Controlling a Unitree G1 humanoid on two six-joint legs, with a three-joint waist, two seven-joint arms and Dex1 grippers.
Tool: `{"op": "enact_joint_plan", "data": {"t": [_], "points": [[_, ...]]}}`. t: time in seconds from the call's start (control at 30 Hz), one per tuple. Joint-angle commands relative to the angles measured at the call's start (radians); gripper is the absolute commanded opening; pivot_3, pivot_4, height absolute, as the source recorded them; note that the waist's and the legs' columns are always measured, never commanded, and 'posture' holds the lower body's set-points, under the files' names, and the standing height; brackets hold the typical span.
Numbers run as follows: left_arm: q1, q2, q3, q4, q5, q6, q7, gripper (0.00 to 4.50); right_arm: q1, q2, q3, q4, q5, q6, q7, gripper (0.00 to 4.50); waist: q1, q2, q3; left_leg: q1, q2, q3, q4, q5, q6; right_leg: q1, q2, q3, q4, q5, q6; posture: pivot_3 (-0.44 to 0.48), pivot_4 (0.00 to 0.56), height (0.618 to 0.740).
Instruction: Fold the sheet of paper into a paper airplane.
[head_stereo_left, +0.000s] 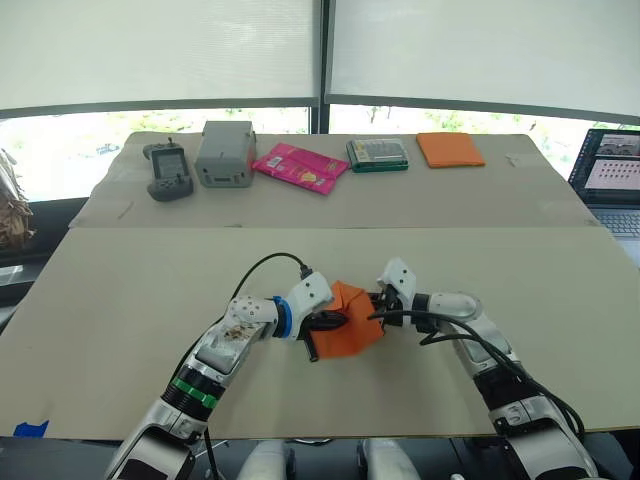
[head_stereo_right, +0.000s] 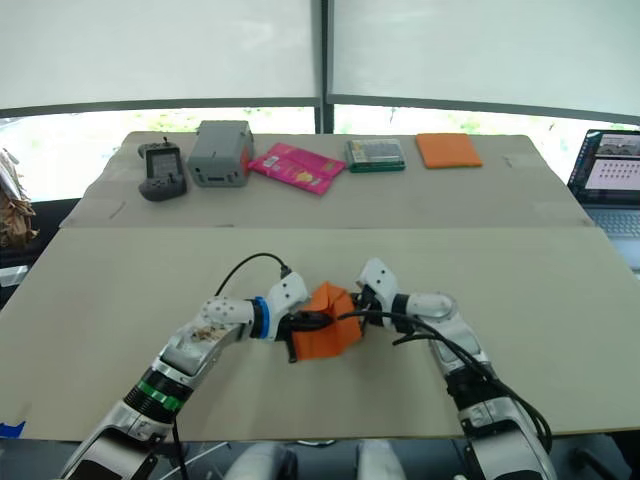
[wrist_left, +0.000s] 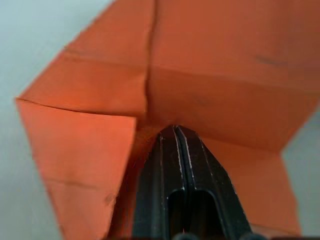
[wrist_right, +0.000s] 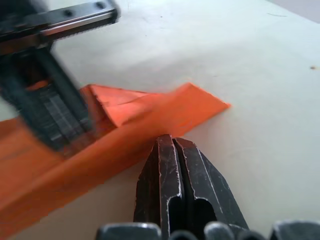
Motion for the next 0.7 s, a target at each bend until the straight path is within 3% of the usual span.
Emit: {"op": "enact_joint_plan", "data": {"t": [0.03, 0.33, 0.7], "points": [[0.019, 0.013, 0.021, -0.008, -0.004, 0.037, 0.021, 0.04, -0.028, 0.006, 0.01, 0.003, -0.007, -0.014, 0.018, 0.0, 0.0, 0.0, 0.0, 0.0, 0.0, 0.0, 0.0, 0.0, 0.0, 0.0, 0.0, 0.0, 0.0, 0.0, 0.0, 0.0, 0.15, 0.74], [0.046, 0.047, 0.156, -0.009, -0.005, 0.039, 0.151, 0.04, -0.032, 0.03, 0.015, -0.047, 0.038, 0.019, 0.08, 0.0, -0.009, 0.0, 0.0, 0.0, 0.001, 0.0, -0.001, 0.0, 0.0, -0.001, 0.001, 0.0, 0.0, 0.0, 0.0, 0.0, 0.15, 0.74], [0.08, 0.036, 0.167, -0.079, -0.041, 0.105, 0.172, 0.04, -0.05, 0.066, 0.025, -0.037, 0.012, 0.021, 0.06, 0.0, -0.002, 0.0, 0.0, 0.0, 0.0, 0.0, -0.001, 0.0, 0.0, -0.001, 0.0, 0.0, 0.0, 0.0, 0.0, 0.0, 0.15, 0.74]]}}
